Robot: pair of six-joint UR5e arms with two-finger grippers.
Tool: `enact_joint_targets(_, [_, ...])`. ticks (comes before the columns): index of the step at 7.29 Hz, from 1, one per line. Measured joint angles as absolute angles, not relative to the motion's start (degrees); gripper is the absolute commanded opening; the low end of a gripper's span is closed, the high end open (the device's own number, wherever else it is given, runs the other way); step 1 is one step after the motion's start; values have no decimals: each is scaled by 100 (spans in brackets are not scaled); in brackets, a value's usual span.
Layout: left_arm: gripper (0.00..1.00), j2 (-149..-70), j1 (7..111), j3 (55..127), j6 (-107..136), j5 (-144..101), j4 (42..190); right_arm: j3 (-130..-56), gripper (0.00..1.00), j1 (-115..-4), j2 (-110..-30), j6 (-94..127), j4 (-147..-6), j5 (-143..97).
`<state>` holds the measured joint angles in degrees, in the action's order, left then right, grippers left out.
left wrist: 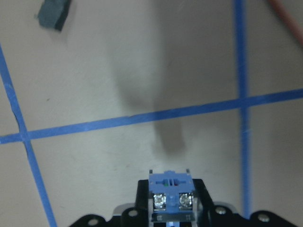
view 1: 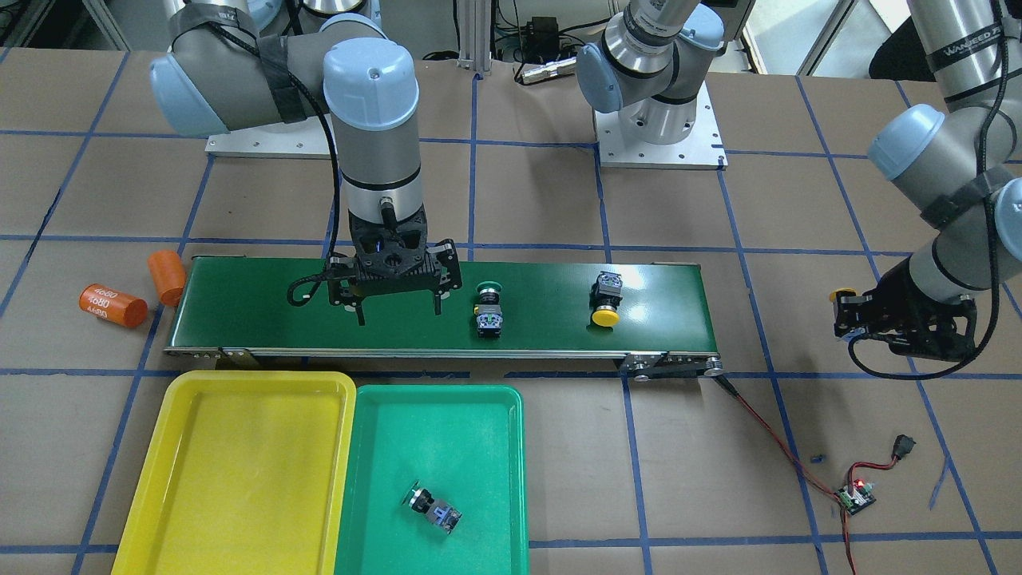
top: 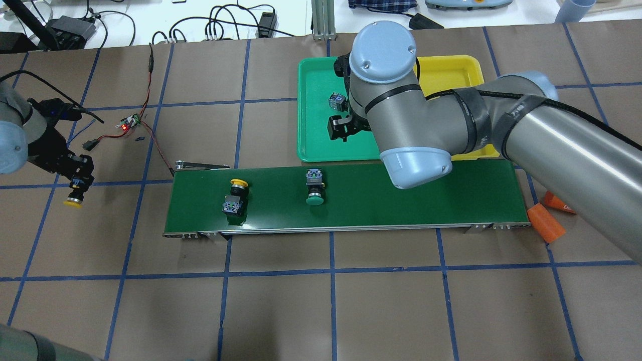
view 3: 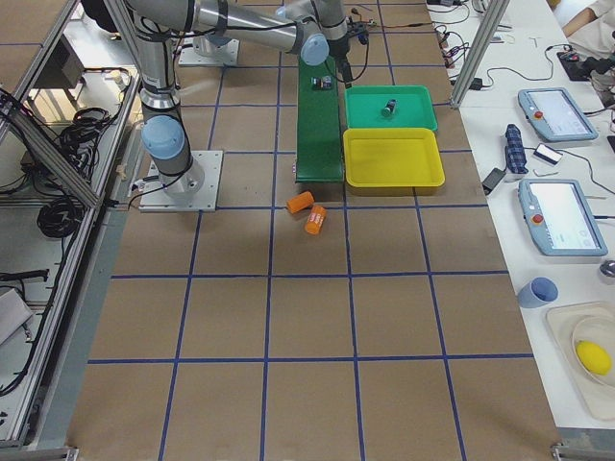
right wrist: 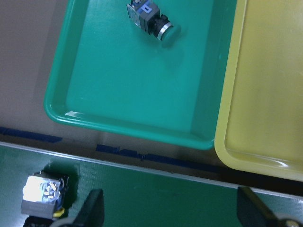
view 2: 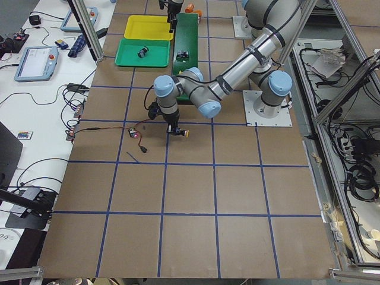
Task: Sort buttons by color to trays
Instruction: 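Place yellow button on belt with left while right reaches green button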
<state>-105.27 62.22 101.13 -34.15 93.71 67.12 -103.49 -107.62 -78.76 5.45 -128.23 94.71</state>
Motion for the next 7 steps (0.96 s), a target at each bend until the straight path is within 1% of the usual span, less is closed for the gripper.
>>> enact_joint_targets(1, [0, -10369, 6514, 9984, -2903, 9214, 7031, -10516, 100, -10777, -8025, 558, -12758, 9437])
enact_joint_targets(3, [0, -10222, 7189, 10015, -2144, 9099, 7233, -10790, 100, -10910, -8132, 815, -12733, 9214])
enact_joint_targets(5, [0, -10219, 7623, 10347, -1753, 9096, 7102, -10858, 100, -10999, -8076, 1134, -12792, 9089])
enact_joint_targets(7, [0, -10244, 7769, 10590, -1672, 9027, 6926, -10850, 100, -11010, -7828, 1230, -13017, 9064])
